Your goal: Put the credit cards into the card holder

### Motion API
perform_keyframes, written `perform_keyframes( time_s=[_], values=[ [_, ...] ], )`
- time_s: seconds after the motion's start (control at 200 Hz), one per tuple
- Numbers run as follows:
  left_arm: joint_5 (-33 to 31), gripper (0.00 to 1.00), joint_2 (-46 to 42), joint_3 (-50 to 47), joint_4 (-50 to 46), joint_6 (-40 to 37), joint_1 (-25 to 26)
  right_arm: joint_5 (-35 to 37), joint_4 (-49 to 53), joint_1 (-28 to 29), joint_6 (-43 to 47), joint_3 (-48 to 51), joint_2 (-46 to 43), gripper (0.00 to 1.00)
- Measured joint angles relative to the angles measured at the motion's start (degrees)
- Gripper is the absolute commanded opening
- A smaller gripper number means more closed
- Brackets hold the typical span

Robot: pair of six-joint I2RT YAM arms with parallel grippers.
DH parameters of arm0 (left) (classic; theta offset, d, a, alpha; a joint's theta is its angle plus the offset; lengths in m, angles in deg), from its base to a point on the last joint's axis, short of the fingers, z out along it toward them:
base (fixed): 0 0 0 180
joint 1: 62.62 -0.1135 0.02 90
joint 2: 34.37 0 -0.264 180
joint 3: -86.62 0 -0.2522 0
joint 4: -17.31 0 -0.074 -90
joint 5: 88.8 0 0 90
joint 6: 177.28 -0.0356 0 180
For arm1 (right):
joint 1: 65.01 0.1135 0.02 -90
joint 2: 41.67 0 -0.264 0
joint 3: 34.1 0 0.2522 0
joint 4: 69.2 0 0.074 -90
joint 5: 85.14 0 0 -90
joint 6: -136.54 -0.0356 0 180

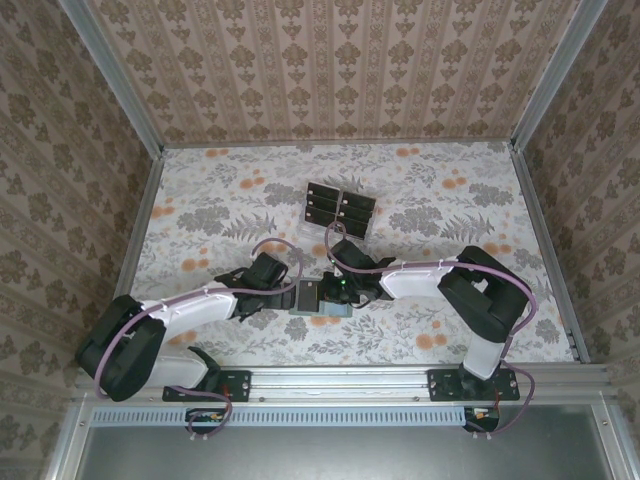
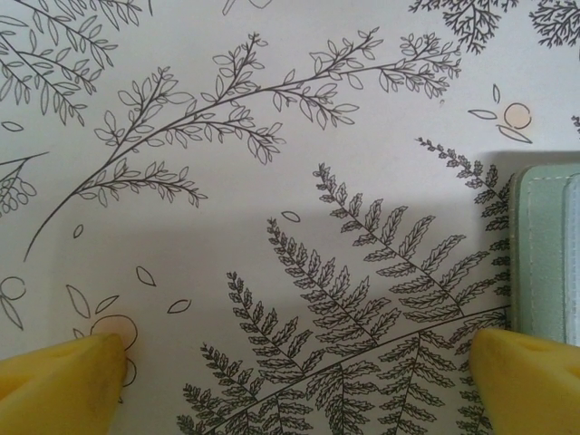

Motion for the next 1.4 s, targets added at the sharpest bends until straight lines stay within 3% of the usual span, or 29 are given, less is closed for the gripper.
perform_keyframes(
  time_s=[0.085,0.215,0.31,0.61,1.065,1.4],
  values=[
    [-0.02,1.00,0.00,-0.02,0.13,0.00,0.00,-0.09,-0.09,0.00,0.02,-0.04,0.09,0.14],
    [-0.17,1.00,0.00,-0.04,0.13,0.02,0.00,-0.48,-0.20,0.07,0.31,-0.15,0.02,0.35],
    [-0.24,1.00,-0.17,-0.04,-0.04,0.07,0.00,-0.31,0.55,0.11,0.48,-0.17,-1.53,0.41],
    [-2.71,1.00,-7.30,-0.04,-3.50,0.98,-0.02,4.00,7.19,0.22,3.19,-0.28,-12.46,0.42],
    [-3.23,1.00,-8.11,2.91,-5.92,1.07,0.17,8.46,12.92,3.26,6.56,-3.58,-7.28,0.40],
    [-3.23,1.00,-5.81,3.87,-5.92,1.07,2.49,14.01,15.74,1.97,7.58,0.15,-10.54,0.39]
  ],
)
